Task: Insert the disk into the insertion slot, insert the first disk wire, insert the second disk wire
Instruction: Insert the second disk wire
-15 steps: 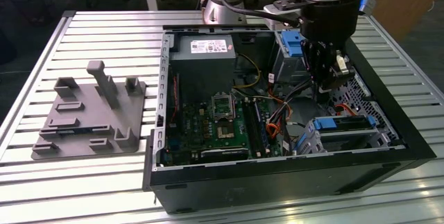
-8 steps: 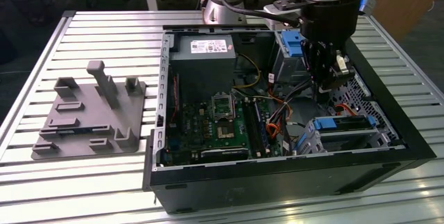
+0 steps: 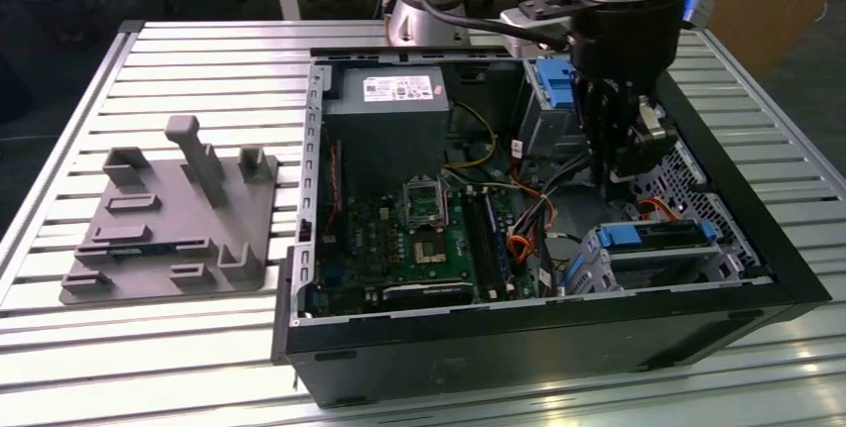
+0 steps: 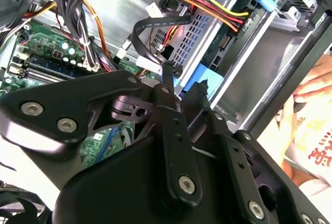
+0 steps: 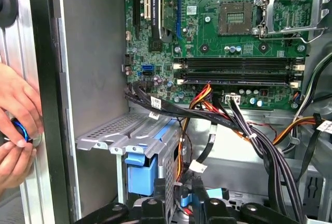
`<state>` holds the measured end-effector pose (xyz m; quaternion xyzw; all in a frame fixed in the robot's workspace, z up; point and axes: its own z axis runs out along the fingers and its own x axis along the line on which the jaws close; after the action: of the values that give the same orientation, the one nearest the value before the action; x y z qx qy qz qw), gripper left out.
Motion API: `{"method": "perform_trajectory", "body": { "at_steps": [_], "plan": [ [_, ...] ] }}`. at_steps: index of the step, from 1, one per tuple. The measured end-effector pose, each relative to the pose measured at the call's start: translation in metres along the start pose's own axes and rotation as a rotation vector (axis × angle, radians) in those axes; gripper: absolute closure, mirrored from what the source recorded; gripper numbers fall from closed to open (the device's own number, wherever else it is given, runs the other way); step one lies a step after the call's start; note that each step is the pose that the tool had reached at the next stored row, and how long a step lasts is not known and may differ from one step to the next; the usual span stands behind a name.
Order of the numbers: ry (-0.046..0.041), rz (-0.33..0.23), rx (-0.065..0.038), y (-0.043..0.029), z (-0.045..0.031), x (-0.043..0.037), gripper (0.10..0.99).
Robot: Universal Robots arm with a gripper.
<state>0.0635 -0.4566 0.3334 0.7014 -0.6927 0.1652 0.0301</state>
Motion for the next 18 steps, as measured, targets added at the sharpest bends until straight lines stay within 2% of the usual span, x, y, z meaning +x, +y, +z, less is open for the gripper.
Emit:
{"method": "perform_trajectory", "body": {
  "at_steps": [3,6,12,18],
  "plan": [
    [-0.0016,0.001,0.001,0.0024,-0.0013,0.0003,0.749],
    [-0.0089,0.003,0.003,0.0025,-0.0058,0.0015,0.749],
    [-0.0104,0.003,0.003,-0.0018,-0.0276,0.0078,0.749],
    [-0.0104,0.003,0.003,-0.0020,-0.0291,0.0087,0.749]
  ]
}}
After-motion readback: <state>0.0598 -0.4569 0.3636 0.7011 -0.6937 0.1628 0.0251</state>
